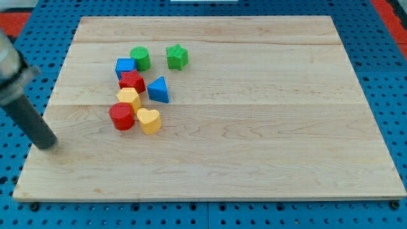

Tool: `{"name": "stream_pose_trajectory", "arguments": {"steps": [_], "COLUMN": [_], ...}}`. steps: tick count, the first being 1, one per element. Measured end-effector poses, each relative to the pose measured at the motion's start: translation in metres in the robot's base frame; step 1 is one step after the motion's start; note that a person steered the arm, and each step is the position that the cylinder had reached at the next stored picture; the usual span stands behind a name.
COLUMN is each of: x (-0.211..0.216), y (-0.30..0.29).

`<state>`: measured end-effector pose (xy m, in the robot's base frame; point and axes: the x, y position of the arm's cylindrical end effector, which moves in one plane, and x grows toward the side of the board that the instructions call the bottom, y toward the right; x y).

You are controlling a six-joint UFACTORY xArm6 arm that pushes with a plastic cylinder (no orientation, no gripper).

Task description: Nudge the blue cube to the right

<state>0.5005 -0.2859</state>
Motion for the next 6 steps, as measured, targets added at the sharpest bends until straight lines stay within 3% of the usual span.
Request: {"name": "stream_pose_trajectory", "arguments": {"steps": [1, 2, 3, 6], "x": [-0.061, -0.096, -0.142, -0.151], "y": [-0.016, 0.040, 0.054, 0.122]}}
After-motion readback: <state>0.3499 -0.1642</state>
